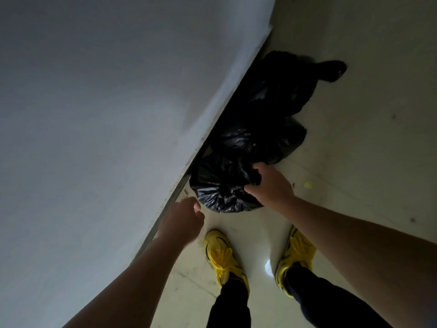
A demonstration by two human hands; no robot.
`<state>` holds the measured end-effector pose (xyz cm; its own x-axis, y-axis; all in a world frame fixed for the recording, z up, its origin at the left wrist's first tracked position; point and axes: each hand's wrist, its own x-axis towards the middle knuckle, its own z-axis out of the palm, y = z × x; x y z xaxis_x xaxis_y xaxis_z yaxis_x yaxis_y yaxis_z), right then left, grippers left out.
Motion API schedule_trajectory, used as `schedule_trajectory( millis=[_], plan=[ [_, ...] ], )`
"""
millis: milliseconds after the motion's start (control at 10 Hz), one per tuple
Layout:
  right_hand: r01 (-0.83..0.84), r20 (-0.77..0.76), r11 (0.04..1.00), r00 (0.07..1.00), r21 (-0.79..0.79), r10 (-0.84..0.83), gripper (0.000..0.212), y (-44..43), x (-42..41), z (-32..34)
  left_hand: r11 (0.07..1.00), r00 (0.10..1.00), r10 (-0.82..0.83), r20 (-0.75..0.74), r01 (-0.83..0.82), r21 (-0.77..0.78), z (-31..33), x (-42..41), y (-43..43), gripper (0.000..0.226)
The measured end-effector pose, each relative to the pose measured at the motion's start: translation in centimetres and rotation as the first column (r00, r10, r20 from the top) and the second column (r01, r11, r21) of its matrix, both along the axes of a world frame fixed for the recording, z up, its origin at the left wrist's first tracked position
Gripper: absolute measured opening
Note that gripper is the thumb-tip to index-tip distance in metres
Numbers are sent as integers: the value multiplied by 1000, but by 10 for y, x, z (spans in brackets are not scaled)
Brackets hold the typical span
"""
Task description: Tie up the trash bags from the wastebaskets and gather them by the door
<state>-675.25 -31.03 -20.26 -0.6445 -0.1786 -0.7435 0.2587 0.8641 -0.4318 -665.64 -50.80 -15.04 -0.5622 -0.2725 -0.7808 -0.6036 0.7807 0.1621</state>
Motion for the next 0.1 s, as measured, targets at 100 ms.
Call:
schedule_trajectory(
  millis=[100],
  plan=[
    [-69, -21, 995, 997, 72, 71, 58, 20, -7, 62, 1000, 999, -12, -42, 12, -2, 64, -20, 7, 23]
  ],
)
